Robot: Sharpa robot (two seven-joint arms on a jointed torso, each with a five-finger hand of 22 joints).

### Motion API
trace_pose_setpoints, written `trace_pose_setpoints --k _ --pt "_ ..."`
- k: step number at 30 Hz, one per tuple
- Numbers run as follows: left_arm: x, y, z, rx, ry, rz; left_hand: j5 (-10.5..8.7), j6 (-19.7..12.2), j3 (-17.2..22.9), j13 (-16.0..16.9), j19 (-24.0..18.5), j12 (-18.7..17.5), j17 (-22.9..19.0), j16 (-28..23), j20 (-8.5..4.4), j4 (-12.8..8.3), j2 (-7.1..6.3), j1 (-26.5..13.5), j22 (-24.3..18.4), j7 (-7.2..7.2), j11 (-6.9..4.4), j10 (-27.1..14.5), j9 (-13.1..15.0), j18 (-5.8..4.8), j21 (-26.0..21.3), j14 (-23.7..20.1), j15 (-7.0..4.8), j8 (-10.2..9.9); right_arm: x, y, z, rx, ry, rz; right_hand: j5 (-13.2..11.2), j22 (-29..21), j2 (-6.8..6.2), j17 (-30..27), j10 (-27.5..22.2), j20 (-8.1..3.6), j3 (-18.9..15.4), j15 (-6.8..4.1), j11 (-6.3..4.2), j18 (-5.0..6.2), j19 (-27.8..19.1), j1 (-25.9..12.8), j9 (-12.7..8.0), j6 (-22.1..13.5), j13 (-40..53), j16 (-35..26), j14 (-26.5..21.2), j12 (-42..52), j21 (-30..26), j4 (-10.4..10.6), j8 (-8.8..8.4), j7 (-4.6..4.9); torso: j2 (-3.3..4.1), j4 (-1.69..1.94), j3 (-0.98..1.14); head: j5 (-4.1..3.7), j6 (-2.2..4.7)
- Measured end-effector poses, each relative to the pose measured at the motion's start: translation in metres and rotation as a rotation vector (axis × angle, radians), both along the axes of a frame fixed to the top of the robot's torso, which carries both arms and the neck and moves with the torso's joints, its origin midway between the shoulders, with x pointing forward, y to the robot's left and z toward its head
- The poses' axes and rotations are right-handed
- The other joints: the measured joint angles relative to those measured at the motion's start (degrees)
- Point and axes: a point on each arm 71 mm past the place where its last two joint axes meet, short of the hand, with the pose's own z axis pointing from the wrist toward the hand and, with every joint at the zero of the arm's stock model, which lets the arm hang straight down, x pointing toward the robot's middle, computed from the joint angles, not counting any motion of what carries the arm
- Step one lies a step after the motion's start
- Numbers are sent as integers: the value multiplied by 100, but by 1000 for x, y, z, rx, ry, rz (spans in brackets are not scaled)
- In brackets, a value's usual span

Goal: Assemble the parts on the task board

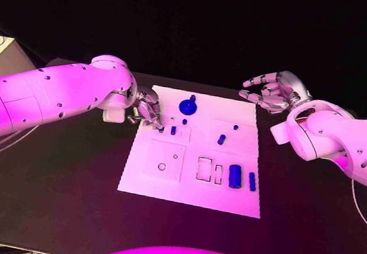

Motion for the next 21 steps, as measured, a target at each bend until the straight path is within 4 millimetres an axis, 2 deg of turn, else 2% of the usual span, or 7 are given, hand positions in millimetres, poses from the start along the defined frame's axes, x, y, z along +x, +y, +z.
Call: trace_pose_setpoints --k 21 --pt "6 6 4 -36 23 34 23 13 0 -9 0 0 0 0 0 0 -11 -11 19 -13 1 1 8 0 0 0 0 0 0 1 -1 0 2 1 0 4 0 -1 0 0 16 0 0 0 0 0 0 0 0 0 0 0 0 -16 0 0 3 -5 -2 -19 -6"
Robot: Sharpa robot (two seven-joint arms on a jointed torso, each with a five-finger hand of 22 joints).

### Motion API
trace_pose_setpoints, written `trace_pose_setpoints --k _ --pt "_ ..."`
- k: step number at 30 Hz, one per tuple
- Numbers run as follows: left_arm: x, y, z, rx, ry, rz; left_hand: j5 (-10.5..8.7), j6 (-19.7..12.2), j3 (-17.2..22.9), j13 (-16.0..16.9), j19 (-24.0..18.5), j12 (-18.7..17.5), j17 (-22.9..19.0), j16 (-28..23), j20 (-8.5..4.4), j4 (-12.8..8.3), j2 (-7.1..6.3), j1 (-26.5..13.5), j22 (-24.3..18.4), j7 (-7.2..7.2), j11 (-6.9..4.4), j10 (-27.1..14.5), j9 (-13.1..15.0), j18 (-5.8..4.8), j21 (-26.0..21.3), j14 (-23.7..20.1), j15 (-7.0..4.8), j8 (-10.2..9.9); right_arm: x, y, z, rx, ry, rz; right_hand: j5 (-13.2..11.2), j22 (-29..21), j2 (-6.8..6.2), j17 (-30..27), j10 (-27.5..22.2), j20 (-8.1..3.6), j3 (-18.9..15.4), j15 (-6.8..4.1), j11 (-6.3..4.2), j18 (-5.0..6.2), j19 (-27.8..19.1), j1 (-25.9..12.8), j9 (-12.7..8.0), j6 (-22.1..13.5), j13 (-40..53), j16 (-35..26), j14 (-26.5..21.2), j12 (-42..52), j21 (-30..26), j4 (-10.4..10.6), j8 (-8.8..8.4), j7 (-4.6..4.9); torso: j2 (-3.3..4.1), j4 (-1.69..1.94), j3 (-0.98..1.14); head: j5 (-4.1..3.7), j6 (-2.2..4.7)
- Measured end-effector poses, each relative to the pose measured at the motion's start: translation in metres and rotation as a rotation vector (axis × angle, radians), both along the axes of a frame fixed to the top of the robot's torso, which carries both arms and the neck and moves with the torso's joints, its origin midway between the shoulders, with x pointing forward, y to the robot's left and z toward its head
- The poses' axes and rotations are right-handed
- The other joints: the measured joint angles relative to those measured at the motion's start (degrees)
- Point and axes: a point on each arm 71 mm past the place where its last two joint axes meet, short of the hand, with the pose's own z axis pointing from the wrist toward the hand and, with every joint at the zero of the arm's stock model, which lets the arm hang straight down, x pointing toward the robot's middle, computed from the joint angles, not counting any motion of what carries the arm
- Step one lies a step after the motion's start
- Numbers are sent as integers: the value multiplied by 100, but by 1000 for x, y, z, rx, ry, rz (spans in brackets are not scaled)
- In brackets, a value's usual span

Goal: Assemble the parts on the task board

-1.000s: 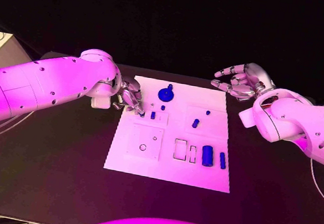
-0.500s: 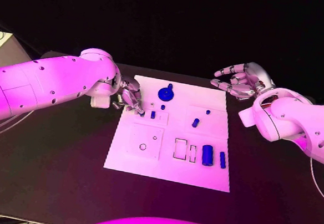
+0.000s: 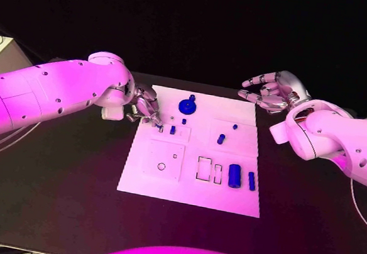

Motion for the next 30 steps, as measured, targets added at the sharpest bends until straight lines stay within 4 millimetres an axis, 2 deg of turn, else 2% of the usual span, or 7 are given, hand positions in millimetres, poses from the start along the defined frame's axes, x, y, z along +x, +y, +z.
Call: trace_pose_setpoints --k 12,30 --pt "3 1 3 -6 82 -23 -7 -1 0 -6 0 0 0 23 0 0 15 15 8 1 1 0 -3 0 0 0 0 0 0 0 0 0 1 0 0 -1 0 0 0 0 0 0 0 0 0 0 0 0 0 0 0 0 0 0 0 0 -3 8 5 -5 -17" --pt "4 -7 1 1 113 -53 -14 -1 -15 -5 0 0 0 23 0 -15 20 20 7 1 8 7 -9 0 0 0 0 0 0 1 -1 0 2 2 0 -2 0 -1 0 0 0 0 0 0 0 0 0 0 0 0 0 0 0 0 0 0 -4 9 -3 3 -15"
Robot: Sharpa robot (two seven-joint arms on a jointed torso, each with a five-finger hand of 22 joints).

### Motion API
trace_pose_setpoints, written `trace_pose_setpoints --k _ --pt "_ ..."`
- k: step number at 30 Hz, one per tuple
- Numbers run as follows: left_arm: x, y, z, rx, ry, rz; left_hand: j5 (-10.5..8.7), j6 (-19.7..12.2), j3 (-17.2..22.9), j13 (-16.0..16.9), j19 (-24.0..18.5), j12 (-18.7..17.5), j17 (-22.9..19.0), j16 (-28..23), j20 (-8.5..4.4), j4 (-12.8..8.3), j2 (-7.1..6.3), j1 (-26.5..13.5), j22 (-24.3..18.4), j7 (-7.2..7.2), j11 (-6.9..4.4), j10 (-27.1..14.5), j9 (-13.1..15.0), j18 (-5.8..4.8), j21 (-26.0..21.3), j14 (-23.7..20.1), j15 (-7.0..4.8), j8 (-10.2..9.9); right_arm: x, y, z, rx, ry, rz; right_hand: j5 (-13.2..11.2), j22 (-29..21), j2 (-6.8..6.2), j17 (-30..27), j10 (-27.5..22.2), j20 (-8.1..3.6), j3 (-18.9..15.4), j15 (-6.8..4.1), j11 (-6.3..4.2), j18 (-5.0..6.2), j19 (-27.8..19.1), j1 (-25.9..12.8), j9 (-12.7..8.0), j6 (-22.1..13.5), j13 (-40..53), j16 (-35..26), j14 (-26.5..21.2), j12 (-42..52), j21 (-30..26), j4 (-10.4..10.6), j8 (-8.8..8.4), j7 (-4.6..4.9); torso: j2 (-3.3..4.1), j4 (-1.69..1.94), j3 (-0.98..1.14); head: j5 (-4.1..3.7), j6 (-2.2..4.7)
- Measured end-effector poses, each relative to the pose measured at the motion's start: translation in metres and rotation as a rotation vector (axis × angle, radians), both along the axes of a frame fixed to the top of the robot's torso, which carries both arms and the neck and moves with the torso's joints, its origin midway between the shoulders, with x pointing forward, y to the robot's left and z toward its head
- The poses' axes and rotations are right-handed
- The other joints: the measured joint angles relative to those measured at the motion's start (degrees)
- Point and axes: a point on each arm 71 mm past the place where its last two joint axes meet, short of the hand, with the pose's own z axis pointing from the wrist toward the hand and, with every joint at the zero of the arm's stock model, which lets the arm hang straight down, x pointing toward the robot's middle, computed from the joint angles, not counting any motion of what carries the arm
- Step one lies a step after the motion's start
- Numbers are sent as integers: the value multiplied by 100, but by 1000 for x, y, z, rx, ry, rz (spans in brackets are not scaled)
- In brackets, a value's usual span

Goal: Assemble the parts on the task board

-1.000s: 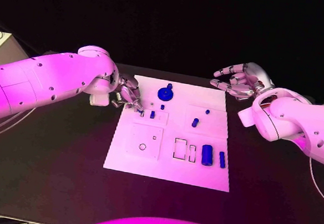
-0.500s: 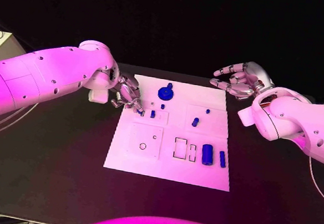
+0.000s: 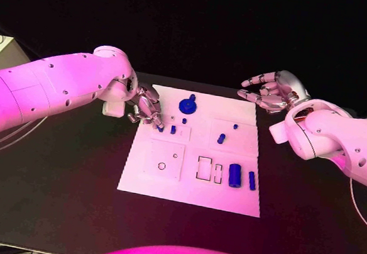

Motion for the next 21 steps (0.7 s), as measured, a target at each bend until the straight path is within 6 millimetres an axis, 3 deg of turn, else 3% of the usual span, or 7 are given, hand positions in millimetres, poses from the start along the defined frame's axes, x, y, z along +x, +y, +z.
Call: trace_pose_setpoints --k 21 --pt "2 -2 -2 29 -33 -5 21 -1 0 2 0 0 0 0 0 0 -1 -1 -1 1 0 0 -4 0 0 0 0 0 0 1 -1 0 2 1 0 -2 0 5 0 0 0 0 0 0 0 0 0 0 0 0 0 0 0 0 0 0 -2 -3 2 14 -26"
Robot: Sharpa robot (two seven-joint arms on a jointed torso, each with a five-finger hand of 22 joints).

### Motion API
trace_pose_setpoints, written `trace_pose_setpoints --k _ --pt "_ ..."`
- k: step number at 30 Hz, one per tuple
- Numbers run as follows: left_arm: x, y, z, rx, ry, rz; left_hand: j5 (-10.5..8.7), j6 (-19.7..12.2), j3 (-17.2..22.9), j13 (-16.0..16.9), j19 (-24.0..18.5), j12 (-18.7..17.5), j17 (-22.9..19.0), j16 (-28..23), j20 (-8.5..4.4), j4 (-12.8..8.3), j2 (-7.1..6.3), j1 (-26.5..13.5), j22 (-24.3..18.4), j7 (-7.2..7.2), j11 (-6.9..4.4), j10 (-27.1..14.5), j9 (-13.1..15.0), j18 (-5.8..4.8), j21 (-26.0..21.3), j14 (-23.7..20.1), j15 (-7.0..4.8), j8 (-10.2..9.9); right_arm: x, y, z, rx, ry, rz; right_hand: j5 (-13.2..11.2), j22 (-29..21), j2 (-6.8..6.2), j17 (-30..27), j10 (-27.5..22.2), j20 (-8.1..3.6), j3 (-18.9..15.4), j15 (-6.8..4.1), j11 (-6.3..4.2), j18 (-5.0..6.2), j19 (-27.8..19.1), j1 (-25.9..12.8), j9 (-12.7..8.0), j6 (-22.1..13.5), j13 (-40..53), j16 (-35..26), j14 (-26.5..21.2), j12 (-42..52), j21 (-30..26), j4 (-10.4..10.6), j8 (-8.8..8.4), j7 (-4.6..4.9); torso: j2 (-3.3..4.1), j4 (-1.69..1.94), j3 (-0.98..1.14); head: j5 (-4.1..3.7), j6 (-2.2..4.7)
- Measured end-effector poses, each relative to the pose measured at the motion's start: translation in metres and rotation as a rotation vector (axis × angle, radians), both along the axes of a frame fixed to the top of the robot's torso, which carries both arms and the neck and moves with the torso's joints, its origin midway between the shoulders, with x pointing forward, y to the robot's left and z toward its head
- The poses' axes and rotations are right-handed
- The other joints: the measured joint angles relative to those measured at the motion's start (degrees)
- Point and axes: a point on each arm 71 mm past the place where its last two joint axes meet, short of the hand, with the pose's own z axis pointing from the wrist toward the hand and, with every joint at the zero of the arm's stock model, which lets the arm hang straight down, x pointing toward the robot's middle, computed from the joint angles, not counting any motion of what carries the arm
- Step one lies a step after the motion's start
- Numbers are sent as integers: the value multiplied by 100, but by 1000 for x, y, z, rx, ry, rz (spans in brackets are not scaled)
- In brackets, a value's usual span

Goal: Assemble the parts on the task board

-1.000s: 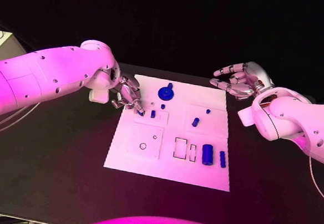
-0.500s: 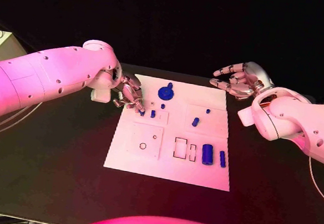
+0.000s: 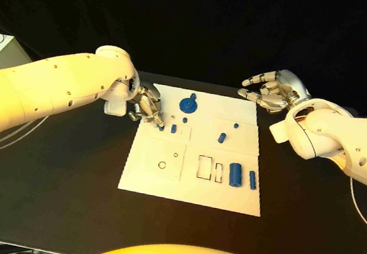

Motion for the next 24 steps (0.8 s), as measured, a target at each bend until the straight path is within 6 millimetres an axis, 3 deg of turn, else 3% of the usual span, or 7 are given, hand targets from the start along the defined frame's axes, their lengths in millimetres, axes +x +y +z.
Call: trace_pose_setpoints --k 24 --pt "2 1 -1 13 -20 8 -2 3 0 4 0 0 0 0 0 0 21 -25 -1 -3 1 0 -11 0 0 0 0 -22 0 0 0 0 1 0 0 4 0 -1 0 0 33 0 0 0 0 0 0 0 0 0 0 0 0 0 25 0 1 1 0 -3 -11"
